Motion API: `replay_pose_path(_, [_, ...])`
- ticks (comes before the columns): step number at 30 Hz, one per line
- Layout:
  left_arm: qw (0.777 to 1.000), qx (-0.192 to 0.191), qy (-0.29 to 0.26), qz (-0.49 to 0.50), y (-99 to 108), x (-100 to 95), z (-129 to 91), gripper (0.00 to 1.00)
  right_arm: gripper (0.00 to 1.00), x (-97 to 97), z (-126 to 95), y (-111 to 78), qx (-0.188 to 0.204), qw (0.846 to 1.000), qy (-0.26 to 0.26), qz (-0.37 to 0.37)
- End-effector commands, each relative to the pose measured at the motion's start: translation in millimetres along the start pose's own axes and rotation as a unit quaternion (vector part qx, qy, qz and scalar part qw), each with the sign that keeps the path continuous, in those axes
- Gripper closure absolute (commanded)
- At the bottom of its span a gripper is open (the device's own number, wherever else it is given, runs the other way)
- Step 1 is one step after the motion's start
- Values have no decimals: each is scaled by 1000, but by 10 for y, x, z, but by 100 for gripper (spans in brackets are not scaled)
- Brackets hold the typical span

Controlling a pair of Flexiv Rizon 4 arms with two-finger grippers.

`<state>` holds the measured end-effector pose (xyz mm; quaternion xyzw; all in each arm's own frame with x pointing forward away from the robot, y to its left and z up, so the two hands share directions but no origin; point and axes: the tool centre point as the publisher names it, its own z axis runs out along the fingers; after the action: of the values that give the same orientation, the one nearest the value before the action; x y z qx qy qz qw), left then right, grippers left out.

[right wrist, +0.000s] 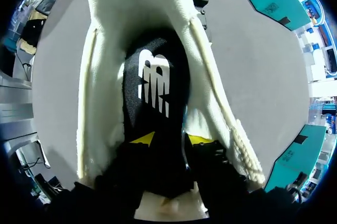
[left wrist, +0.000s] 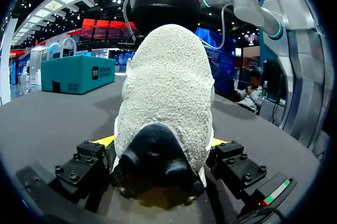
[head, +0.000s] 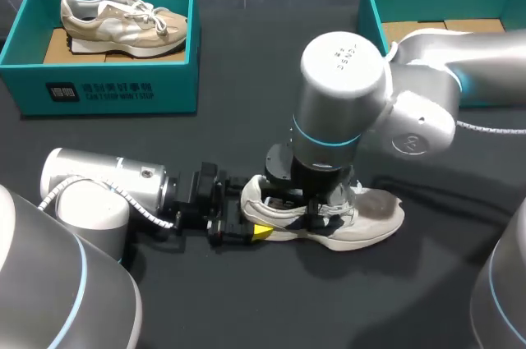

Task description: Take the shoe out of the shoebox, open the shoe tongue, remove and reinsert the insole, then place the shoe into the shoebox

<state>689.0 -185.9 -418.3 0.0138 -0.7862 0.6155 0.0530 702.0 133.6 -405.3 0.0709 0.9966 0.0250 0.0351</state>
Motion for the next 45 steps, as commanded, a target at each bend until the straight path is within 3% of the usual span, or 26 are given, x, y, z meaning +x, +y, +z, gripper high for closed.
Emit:
replay_pose_path(1, [1000, -1, -1, 0, 16, 18, 7, 100, 65, 56, 283, -68, -7, 999, 34, -1])
replay_pose_path(5, [1000, -1, -1, 0, 16, 18, 7, 100, 72, 153, 331, -86, -10, 998, 59, 0])
replay_pose_path(10, [1000, -1, -1, 0, 16, 18, 7, 100, 100, 267, 356, -85, -10, 996, 90, -8])
replay_pose_path(19, [1000, -1, -1, 0, 16, 18, 7, 100, 100, 411, 282, -78, -11, 995, 98, -22])
replay_pose_path(35, [1000, -1, -1, 0, 16, 18, 7, 100, 100, 403, -135, -168, -31, 999, -6, 26])
replay_pose_path(39, [1000, -1, -1, 0, 16, 18, 7, 100, 100, 369, -179, -166, -48, 999, -15, 18])
replay_pose_path(45, [1000, -1, -1, 0, 16, 18, 7, 100, 100, 316, -243, -158, -103, 994, -38, -4])
